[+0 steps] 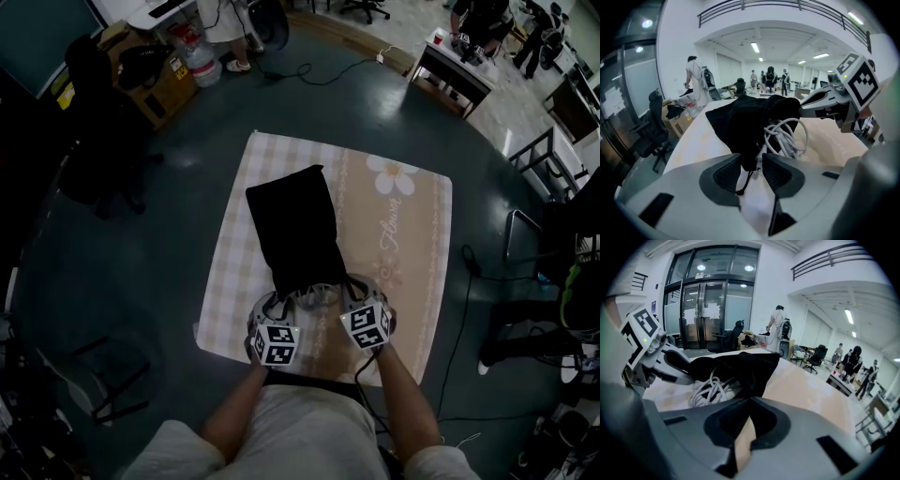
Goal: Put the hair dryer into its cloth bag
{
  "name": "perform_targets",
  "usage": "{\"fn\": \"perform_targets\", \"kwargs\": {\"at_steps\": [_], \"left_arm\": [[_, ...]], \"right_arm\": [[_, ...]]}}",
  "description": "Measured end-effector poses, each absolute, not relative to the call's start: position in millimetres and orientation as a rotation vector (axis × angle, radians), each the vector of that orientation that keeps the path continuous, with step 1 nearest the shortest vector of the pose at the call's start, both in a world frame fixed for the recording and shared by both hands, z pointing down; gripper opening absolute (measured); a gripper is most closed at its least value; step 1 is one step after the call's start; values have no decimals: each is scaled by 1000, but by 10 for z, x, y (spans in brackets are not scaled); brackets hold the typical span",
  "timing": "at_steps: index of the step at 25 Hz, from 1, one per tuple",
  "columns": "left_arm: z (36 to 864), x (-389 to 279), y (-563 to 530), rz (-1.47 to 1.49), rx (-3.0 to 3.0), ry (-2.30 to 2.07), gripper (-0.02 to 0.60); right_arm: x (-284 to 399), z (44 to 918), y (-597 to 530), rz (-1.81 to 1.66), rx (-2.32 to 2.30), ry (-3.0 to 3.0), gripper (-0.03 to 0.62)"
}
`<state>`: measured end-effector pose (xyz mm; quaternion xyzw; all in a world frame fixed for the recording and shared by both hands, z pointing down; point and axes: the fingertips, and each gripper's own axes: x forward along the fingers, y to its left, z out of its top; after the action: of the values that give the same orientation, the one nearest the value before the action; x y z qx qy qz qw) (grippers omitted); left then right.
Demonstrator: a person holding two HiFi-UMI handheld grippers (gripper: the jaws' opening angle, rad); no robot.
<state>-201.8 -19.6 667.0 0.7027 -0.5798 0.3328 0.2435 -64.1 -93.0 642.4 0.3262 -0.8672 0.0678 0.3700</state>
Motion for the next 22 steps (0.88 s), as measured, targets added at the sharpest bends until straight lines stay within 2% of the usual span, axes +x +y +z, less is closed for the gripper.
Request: {"fn": "perform_targets", "kwargs": {"at_steps": [1,3,5,11,22], "left_arm": [[6686,-2034,-219,891,1903,-1585,141],[6696,-2072,-239,860,1887,-1582,42],[6703,-2093,-235,826,1892,-1567,23],[6447,-2065,-214,713,2003,-1521,15],[5208,-2005,-583,461,2206,-1470,15]], "right_arm": [[-652,6423,-923,174,835,-2226,20],[-656,6425,-916,178,836,-2226,20],[-625,6432,-913,189,839,-2224,20],[-630,6327,-815,366,860,-2304,20],[-656,5289,-885,582,914,-2540,18]]}}
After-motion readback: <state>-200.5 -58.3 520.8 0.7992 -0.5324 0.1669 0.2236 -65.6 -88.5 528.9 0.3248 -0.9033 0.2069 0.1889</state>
